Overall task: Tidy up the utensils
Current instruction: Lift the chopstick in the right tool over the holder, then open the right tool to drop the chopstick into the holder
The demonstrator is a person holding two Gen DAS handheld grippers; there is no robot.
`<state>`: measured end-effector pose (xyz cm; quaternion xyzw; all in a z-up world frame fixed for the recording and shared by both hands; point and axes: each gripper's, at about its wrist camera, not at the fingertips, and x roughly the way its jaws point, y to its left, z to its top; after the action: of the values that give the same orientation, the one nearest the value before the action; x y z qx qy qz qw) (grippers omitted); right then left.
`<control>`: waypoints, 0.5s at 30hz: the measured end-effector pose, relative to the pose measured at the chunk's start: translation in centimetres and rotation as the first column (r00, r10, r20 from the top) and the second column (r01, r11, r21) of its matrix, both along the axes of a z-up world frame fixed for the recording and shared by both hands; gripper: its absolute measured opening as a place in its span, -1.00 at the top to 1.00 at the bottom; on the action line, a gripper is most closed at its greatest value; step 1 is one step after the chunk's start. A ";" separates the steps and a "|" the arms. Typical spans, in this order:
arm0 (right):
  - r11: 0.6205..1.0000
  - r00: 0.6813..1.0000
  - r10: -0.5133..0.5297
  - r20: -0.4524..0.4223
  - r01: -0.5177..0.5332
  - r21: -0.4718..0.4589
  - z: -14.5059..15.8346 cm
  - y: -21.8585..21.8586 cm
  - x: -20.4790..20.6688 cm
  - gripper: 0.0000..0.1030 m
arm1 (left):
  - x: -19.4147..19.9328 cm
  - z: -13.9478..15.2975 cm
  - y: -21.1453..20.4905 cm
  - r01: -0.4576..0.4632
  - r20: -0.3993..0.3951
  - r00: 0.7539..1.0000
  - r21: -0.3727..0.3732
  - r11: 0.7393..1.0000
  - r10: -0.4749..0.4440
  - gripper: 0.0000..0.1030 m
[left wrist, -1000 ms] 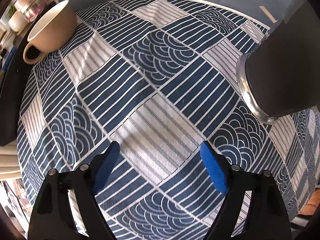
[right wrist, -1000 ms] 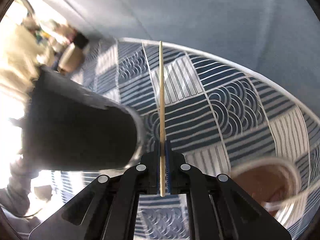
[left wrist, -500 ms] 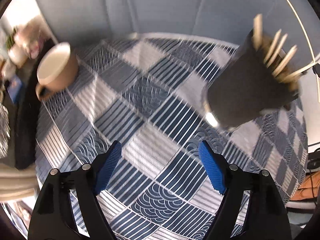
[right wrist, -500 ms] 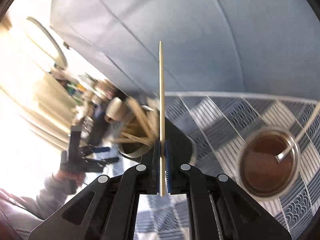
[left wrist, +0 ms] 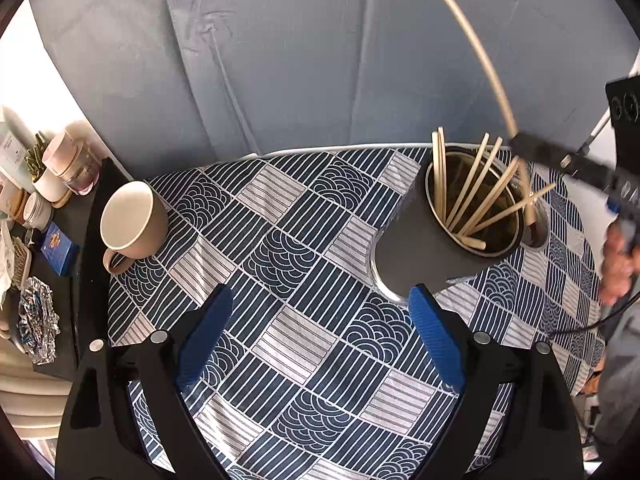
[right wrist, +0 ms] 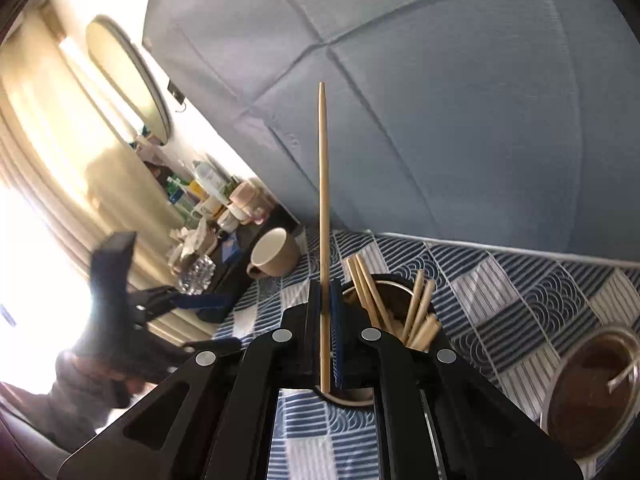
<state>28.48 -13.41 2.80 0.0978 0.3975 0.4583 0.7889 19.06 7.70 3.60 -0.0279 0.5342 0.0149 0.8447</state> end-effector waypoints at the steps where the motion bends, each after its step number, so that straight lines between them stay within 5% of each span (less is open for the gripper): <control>1: 1.000 1.000 -0.002 0.013 0.002 -0.013 -0.5 0.3 -0.2 0.91 | 0.1 0.0 0.0 -0.006 0.000 1.000 -0.004 1.000 0.006 -0.71; 15: 0.940 0.987 0.004 0.158 0.051 -0.338 -3.4 4.0 -2.4 0.91 | -0.3 -0.9 -0.1 -0.030 -0.012 0.999 -0.024 0.999 0.030 -0.71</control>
<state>26.08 -9.41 -0.64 -0.0718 0.4069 0.3792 0.8279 18.80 7.56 2.70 -0.0460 0.5386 0.0213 0.8410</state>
